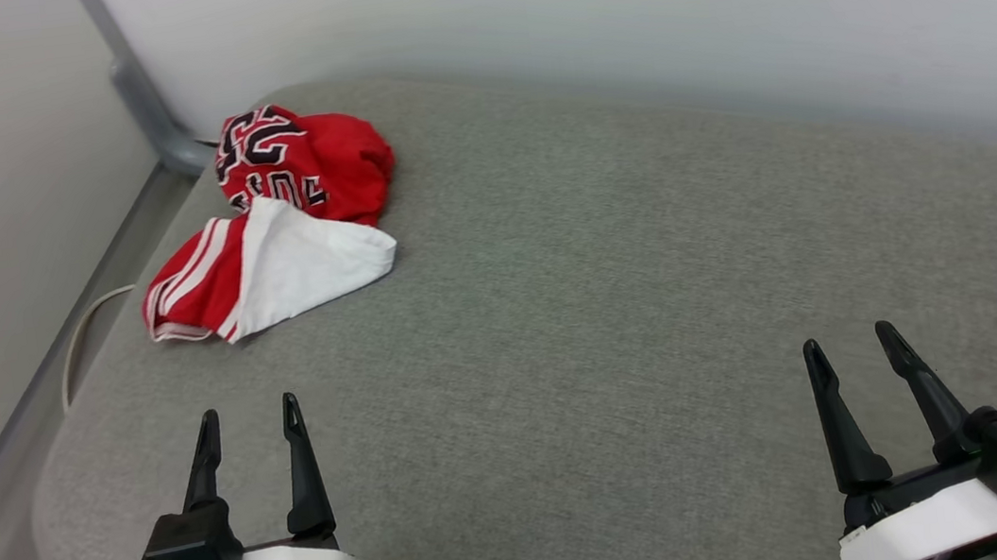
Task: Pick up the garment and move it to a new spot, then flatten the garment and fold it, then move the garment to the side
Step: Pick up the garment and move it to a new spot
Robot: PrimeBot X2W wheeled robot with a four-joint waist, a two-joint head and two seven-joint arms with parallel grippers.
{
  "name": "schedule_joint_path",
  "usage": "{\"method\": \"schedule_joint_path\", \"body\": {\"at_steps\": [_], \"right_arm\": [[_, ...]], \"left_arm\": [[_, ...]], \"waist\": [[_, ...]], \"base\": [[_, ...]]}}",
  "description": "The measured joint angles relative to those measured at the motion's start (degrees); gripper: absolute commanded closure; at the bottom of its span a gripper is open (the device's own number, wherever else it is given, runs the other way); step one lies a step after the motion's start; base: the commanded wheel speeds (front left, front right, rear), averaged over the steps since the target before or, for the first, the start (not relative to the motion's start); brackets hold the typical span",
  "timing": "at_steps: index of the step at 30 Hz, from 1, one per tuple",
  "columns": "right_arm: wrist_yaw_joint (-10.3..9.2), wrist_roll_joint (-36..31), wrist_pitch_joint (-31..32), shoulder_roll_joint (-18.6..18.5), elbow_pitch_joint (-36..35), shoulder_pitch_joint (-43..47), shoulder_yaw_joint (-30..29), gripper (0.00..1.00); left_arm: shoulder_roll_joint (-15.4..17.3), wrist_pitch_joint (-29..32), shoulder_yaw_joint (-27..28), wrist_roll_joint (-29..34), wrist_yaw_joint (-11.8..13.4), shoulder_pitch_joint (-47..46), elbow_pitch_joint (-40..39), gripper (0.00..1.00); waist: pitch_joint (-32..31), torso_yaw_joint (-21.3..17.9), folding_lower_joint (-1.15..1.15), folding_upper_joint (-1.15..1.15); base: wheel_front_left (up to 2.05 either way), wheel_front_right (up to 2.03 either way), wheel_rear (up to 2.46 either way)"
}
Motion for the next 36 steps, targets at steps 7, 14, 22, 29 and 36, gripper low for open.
{"method": "schedule_joint_path", "body": {"at_steps": [7,14,22,29,36], "right_arm": [[0.00,-0.2,0.0,0.0,0.1,-0.1,0.2,0.00],[0.00,-0.5,0.0,0.0,0.2,-0.2,1.0,0.00],[0.00,-0.7,0.0,0.0,0.3,-0.3,1.2,0.00],[0.00,-1.6,0.0,0.0,0.3,-1.4,1.8,0.00],[0.00,-3.8,0.0,0.0,-0.9,-3.0,1.4,0.00]], "left_arm": [[0.0,0.0,0.3,-0.6,0.0,0.0,0.3,0.00],[0.0,0.0,0.9,-1.1,0.0,0.0,0.7,0.00],[0.0,0.0,1.1,-1.4,-0.2,0.0,1.1,0.00],[0.2,0.0,4.4,0.6,-3.6,-4.0,1.6,0.00],[2.8,0.0,10.9,-1.3,-9.2,-14.5,2.9,0.00]], "waist": [[0.3,3.6,0.00,0.00],[0.4,5.6,0.00,0.00],[0.5,6.1,0.00,0.00],[1.4,4.7,0.00,0.00],[4.1,1.8,0.00,0.00]], "base": [[0.00,0.00,0.00],[0.00,0.00,0.00],[0.00,0.00,0.00],[0.00,0.00,0.00],[0.00,0.00,0.00]]}}
